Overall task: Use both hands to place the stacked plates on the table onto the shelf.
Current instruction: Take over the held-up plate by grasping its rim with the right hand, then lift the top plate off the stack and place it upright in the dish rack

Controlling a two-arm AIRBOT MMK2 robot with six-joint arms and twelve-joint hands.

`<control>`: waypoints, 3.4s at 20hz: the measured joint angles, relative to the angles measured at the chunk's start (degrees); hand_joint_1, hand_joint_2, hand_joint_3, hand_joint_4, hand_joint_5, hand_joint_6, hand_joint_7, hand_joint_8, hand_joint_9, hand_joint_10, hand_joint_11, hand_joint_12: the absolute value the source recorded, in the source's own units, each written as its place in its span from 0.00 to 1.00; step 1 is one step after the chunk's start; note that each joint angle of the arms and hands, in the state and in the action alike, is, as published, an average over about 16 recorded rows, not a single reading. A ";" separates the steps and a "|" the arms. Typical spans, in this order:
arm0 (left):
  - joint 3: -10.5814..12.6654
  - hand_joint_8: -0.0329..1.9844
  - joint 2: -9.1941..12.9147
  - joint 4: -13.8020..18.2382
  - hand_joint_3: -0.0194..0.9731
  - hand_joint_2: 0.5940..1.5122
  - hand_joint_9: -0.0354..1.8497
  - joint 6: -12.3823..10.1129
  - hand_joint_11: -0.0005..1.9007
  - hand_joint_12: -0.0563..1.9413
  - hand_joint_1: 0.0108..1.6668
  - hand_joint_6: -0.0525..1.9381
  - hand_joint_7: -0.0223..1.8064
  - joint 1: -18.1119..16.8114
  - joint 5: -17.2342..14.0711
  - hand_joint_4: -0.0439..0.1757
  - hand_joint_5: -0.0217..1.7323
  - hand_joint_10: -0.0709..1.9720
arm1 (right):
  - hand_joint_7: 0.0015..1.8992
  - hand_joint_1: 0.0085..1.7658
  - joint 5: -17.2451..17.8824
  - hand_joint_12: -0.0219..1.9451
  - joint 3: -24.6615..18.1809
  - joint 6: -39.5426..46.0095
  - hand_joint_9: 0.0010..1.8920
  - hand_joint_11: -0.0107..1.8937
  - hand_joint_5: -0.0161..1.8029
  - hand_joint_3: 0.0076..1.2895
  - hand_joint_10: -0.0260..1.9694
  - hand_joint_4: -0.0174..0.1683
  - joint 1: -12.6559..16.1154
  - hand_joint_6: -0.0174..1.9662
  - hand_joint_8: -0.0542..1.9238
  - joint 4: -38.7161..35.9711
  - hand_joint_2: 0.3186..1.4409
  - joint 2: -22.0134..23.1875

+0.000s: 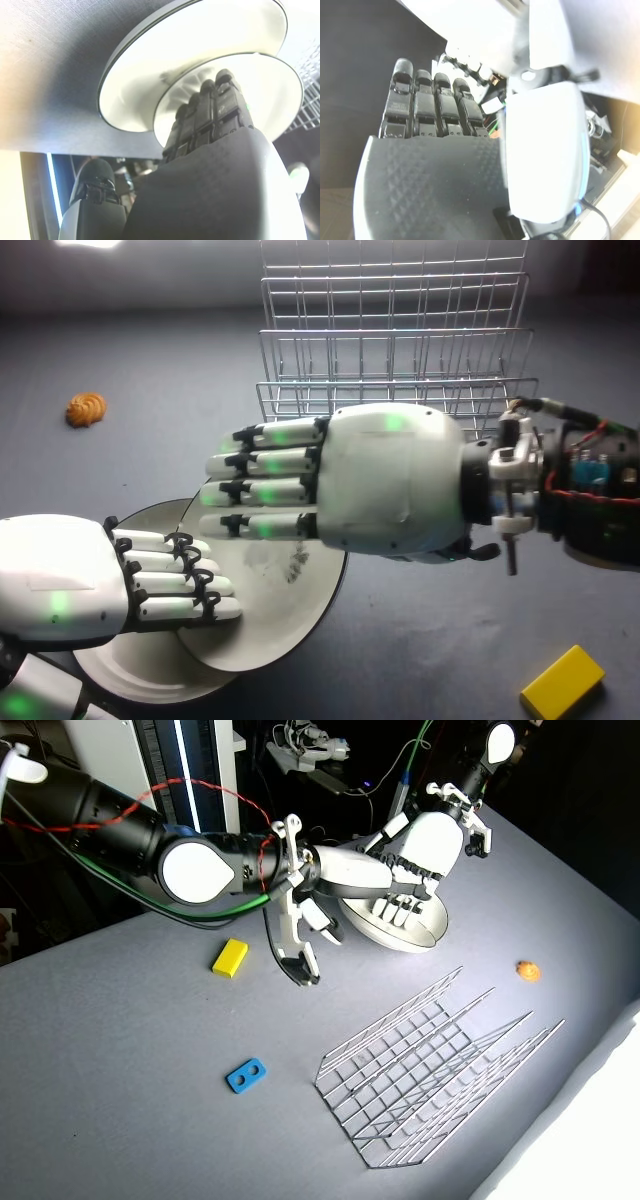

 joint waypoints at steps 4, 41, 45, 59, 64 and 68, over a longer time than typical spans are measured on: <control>0.04 0.01 -0.11 -0.29 0.03 0.62 0.03 0.00 0.01 0.03 0.01 0.02 0.01 0.00 -0.02 0.18 0.01 0.04 | 0.14 0.66 -0.28 0.30 1.47 -2.41 0.14 0.07 0.14 0.01 0.02 0.10 -0.30 0.07 0.05 1.57 0.59 -2.30; 5.91 0.02 9.26 -5.14 0.03 0.64 0.03 0.05 0.01 0.03 0.01 0.04 0.04 -11.69 0.52 0.20 0.05 0.04 | 0.54 0.65 11.52 0.46 -0.64 -6.22 0.65 0.44 0.51 0.00 0.02 0.20 3.06 0.54 0.50 11.36 0.62 -0.08; 7.17 0.02 9.89 -5.10 0.03 0.64 0.03 0.05 0.01 0.03 0.01 0.03 0.04 -11.77 0.62 0.20 0.05 0.04 | 0.54 0.65 13.16 0.46 -0.93 -5.79 0.65 0.44 0.51 0.00 0.02 0.19 4.24 0.54 0.50 12.65 0.61 1.33; 9.92 0.01 11.17 -4.04 0.03 0.65 0.04 0.05 0.01 0.03 0.01 0.03 0.05 -10.74 -0.56 0.20 0.06 0.04 | 0.54 0.65 10.13 0.45 -0.41 1.00 0.65 0.44 0.51 0.01 0.02 0.18 12.35 0.53 0.50 18.30 0.61 6.35; 9.98 0.02 11.24 -2.59 0.03 0.66 0.04 0.10 0.01 0.03 0.01 0.03 0.05 -10.31 -2.92 0.20 0.06 0.04 | 0.54 0.66 6.34 0.46 0.79 4.87 0.65 0.44 0.51 0.01 0.02 0.19 15.38 0.53 0.50 20.46 0.61 7.30; 10.14 0.02 11.20 -1.23 0.03 0.66 0.04 0.56 0.01 0.03 0.01 0.03 0.05 -10.14 -5.61 0.20 0.06 0.04 | 0.54 0.66 2.66 0.46 2.20 8.12 0.65 0.43 0.51 0.01 0.02 0.20 17.36 0.54 0.50 23.04 0.61 7.70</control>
